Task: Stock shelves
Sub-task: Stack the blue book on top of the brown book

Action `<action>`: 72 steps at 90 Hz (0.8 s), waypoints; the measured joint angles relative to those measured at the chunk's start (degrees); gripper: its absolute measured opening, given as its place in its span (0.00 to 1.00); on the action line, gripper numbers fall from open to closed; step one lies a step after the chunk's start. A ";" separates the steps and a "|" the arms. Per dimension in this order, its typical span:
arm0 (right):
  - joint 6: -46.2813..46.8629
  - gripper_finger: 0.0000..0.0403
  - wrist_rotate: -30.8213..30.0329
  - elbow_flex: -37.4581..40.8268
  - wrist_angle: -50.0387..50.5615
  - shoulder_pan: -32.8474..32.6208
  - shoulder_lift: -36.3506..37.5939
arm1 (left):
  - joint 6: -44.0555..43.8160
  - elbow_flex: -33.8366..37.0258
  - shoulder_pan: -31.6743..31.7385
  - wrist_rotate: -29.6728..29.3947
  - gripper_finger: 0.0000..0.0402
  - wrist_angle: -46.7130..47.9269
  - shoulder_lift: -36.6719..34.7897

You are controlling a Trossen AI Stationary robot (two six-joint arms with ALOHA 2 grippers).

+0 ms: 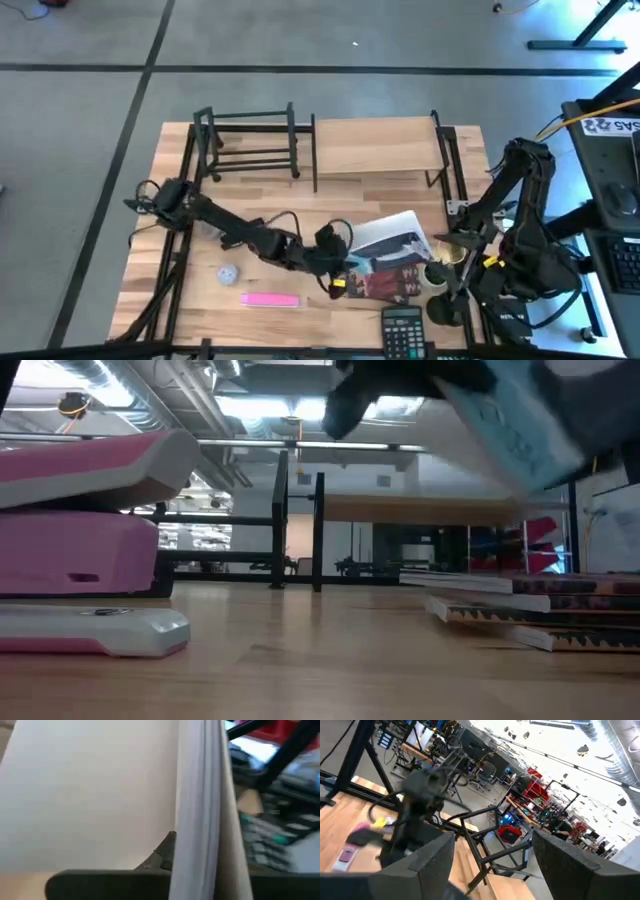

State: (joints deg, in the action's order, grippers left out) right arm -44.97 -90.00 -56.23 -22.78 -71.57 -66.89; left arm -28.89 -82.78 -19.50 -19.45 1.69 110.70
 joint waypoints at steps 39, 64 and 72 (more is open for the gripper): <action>6.60 0.63 0.02 0.00 6.47 -0.02 0.00 | -9.41 0.09 10.13 26.65 0.03 4.59 5.04; 14.86 0.63 0.00 0.00 14.12 -0.02 0.00 | -8.83 0.07 10.52 29.65 0.27 2.55 7.26; 16.32 0.63 0.00 0.00 14.20 -0.02 0.00 | -8.67 0.07 10.76 29.97 0.34 1.80 6.98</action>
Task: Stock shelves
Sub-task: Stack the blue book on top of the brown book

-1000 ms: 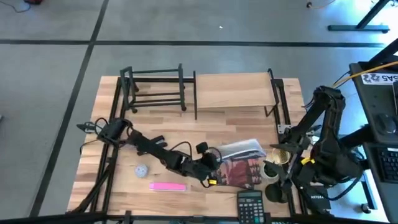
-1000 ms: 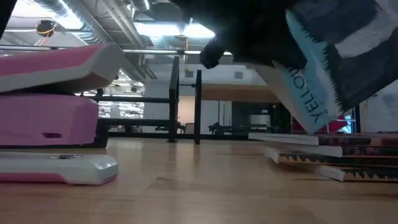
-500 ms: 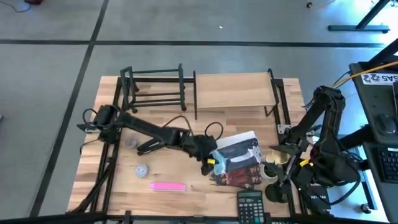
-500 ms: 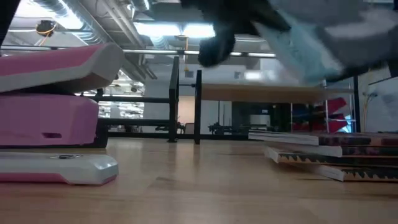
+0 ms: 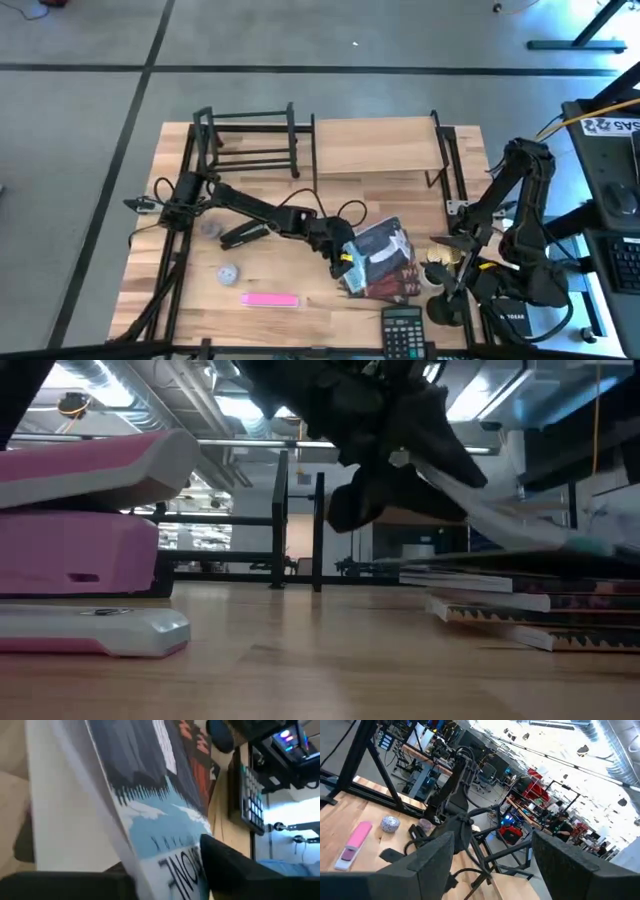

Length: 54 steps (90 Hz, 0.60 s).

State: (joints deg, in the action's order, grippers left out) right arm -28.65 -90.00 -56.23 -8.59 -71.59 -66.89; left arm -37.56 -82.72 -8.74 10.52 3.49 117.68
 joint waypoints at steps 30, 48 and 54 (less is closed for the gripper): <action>1.89 0.63 0.02 0.00 -0.19 -0.02 0.00 | 1.16 -0.07 -0.09 8.58 0.47 1.30 -0.47; 6.09 0.63 0.02 0.00 -0.14 -0.02 0.26 | 2.00 -0.04 1.08 3.56 0.47 14.38 -3.31; 8.88 0.63 0.01 0.00 0.62 -0.02 0.95 | 2.59 -0.04 1.04 -0.06 0.47 19.30 -5.35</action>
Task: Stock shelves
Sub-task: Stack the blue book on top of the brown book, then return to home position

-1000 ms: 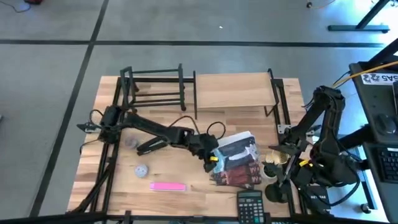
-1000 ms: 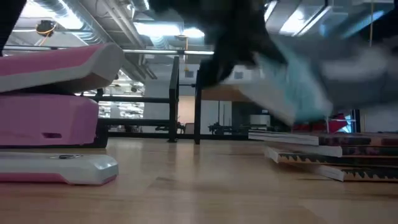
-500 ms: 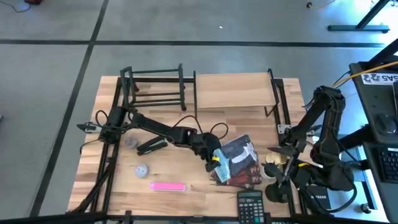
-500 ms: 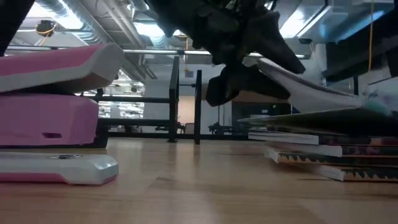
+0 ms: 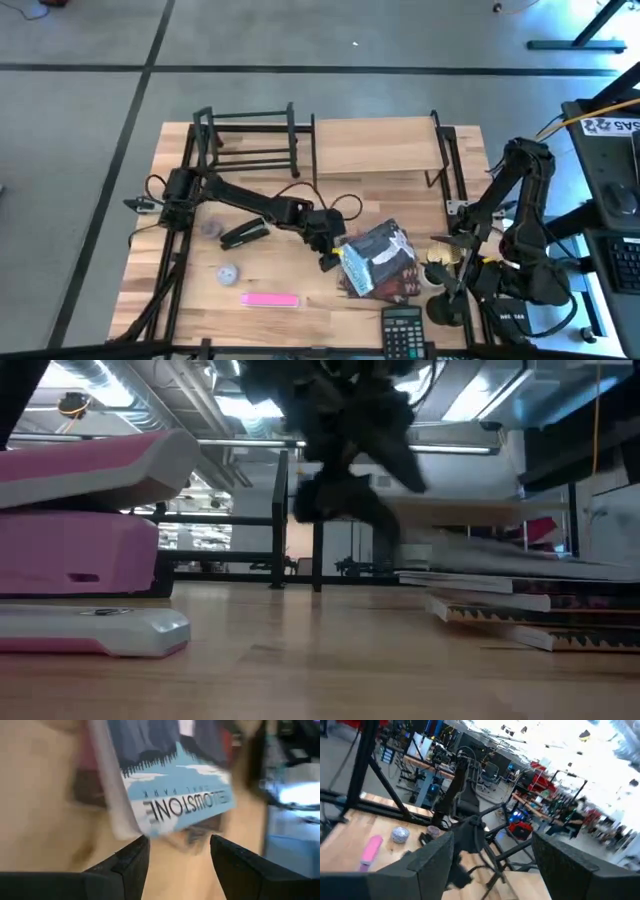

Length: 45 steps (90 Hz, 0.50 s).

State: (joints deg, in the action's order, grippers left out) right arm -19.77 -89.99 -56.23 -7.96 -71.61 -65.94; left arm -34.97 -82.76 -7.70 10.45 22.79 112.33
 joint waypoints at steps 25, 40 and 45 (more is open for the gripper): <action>25.23 0.63 24.68 0.00 18.82 4.19 6.75 | 3.83 0.00 -3.92 -17.82 0.47 9.45 -14.77; 40.48 0.58 28.02 0.11 36.24 8.61 11.87 | 6.18 4.39 -7.75 -23.36 0.43 5.49 -27.12; 44.89 0.55 28.32 0.11 41.89 9.47 13.95 | 6.40 6.96 -8.45 -25.74 0.41 4.20 -31.66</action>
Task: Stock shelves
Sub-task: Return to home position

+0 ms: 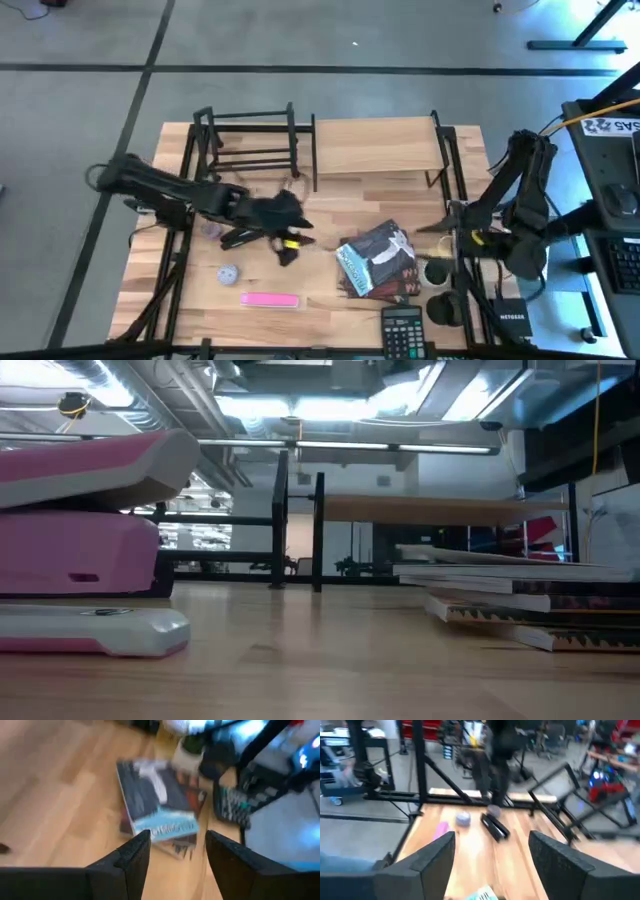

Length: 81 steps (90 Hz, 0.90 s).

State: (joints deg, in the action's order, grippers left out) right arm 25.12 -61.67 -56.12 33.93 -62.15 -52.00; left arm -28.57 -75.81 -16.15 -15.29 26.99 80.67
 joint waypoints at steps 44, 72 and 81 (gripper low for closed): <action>32.67 0.30 2.79 11.50 29.12 0.68 31.89 | -6.79 28.85 -1.28 -13.69 0.35 -4.04 -38.58; 25.79 0.13 2.57 22.47 21.75 0.63 50.60 | -8.22 41.81 -1.01 -15.17 0.35 -9.47 -54.71; 22.61 0.06 2.77 24.35 16.64 0.65 50.22 | -8.12 45.24 0.21 -15.02 0.35 -11.35 -57.57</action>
State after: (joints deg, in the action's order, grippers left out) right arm 47.74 -58.90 -31.77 50.57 -61.50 -1.78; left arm -36.69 -30.57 -15.94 -30.31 15.64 23.10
